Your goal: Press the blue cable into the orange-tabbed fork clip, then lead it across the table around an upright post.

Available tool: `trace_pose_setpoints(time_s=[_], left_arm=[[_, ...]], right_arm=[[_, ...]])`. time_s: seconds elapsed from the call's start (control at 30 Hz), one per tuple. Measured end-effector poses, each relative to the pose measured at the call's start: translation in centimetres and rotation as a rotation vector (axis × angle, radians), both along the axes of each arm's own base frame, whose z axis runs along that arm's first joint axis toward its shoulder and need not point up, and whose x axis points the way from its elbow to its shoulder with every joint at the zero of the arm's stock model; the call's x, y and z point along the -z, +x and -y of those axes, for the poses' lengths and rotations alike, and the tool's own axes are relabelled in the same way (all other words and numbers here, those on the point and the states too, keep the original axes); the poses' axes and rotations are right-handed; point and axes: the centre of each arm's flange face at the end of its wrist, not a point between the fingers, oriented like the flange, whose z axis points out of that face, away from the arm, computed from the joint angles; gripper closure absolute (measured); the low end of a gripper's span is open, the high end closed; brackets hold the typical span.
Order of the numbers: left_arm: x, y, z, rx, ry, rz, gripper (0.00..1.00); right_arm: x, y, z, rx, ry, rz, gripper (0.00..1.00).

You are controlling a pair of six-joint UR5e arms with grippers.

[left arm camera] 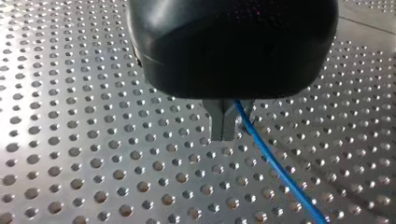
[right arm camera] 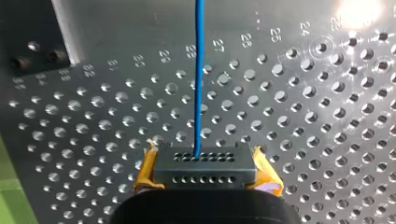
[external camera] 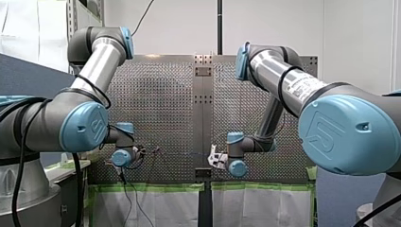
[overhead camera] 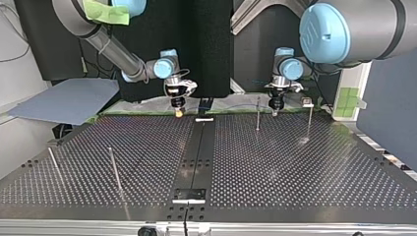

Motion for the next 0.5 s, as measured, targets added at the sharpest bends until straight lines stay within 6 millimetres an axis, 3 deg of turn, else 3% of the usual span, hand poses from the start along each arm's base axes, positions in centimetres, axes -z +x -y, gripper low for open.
trace_pose_setpoints(time_s=[0.1,0.13,0.2,0.23,0.27,0.33,0.37,0.43,0.47,0.5], left_arm=[[-0.2,0.3,-0.2,-0.001,0.017,0.026,1.0],[-0.3,0.4,-0.3,-0.002,0.02,0.033,0.92],[-0.5,0.6,-0.4,-0.003,0.023,0.053,0.92],[-0.6,0.7,-0.5,-0.003,0.024,0.06,0.69],[-0.7,0.8,-0.5,-0.002,0.024,0.065,0.69],[-0.6,0.8,-0.6,0.0,0.027,0.064,0.42],[-0.6,0.8,-0.6,0.001,0.028,0.059,0.42],[-0.4,0.6,-0.8,-0.001,0.031,0.042,0.12],[-0.3,0.6,-0.9,-0.003,0.032,0.034,0.12],[-0.2,0.5,-1.0,-0.004,0.032,0.024,0.0]], right_arm=[[-0.5,0.1,0.8,0.005,0.0,-0.012,1.0],[-0.6,0.1,1.0,0.007,0.0,-0.019,1.0],[-0.7,-0.1,1.2,0.01,0.008,-0.035,1.0],[-0.6,-0.2,1.3,0.012,0.013,-0.041,1.0],[-0.6,-0.4,1.4,0.014,0.02,-0.048,1.0],[-0.5,-0.7,1.5,0.018,0.031,-0.056,1.0],[-0.5,-0.9,1.6,0.021,0.036,-0.06,1.0],[-0.4,-1.2,1.8,0.025,0.041,-0.064,1.0],[-0.4,-1.4,1.9,0.028,0.044,-0.066,1.0],[-0.3,-1.5,1.9,0.029,0.046,-0.068,1.0]])
